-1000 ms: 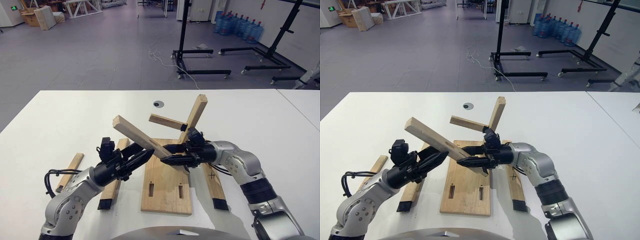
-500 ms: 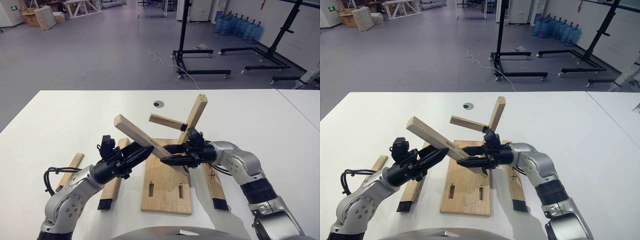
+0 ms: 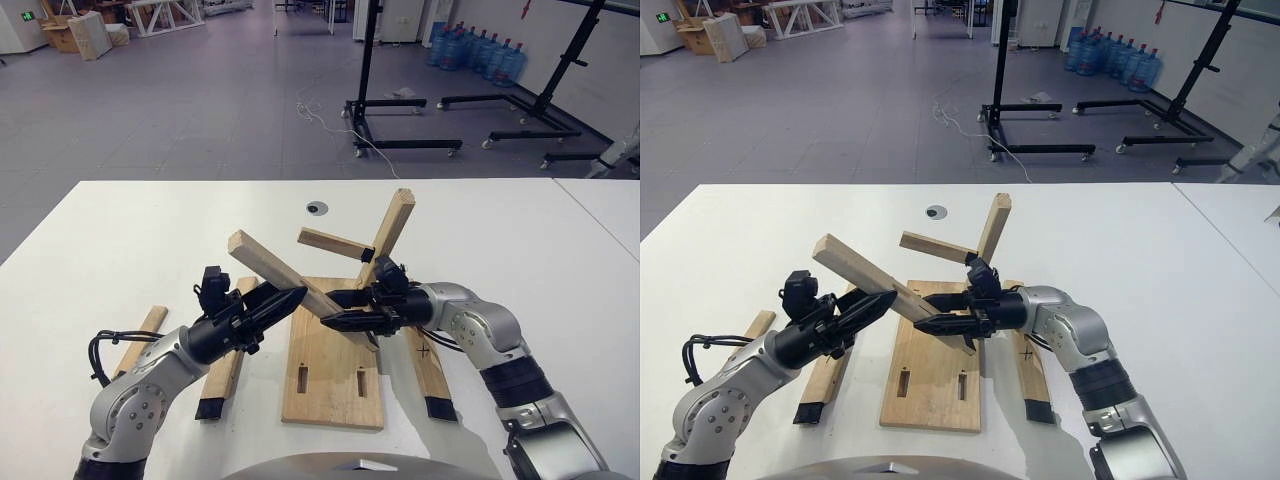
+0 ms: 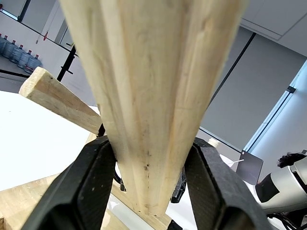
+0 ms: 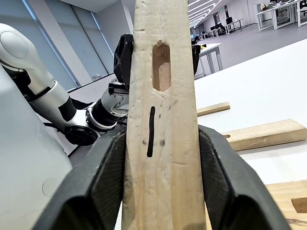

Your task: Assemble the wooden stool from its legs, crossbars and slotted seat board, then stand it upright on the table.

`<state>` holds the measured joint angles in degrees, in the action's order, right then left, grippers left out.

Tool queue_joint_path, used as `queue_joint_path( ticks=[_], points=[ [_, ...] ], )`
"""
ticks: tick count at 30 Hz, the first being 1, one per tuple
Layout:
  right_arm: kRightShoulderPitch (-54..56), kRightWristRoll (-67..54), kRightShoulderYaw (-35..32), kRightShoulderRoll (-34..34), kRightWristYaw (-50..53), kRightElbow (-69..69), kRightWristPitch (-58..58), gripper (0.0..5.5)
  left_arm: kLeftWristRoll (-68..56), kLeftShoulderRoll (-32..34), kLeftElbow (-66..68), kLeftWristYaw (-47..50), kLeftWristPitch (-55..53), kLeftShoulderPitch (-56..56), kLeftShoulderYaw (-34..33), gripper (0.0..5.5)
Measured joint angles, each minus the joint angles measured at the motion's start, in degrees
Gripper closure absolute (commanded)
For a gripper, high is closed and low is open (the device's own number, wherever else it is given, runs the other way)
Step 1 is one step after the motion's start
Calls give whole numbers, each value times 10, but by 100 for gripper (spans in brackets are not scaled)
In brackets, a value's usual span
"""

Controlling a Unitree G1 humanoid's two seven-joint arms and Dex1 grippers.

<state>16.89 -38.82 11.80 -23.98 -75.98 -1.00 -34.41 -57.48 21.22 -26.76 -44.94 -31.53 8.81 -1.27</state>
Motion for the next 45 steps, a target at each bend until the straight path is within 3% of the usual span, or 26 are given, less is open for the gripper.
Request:
queue_joint_path(
  ticks=[24, 31, 40, 45],
  points=[
    [4, -11, 6, -14, -27, -1, -23, 349, 18, -6, -7, -43, 13, 16, 0, 349],
    [6, 10, 11, -12, -4, 5, -11, 214, 17, -6, 2, -48, 15, 17, -6, 349],
    [5, -3, -33, -32, 16, -2, -31, 211, -9, 0, 1, -62, 21, 15, -56, 349],
    [-5, -4, -52, -53, 35, -9, -40, 211, -33, 40, 10, -88, 26, -12, -116, 349]
  ],
)
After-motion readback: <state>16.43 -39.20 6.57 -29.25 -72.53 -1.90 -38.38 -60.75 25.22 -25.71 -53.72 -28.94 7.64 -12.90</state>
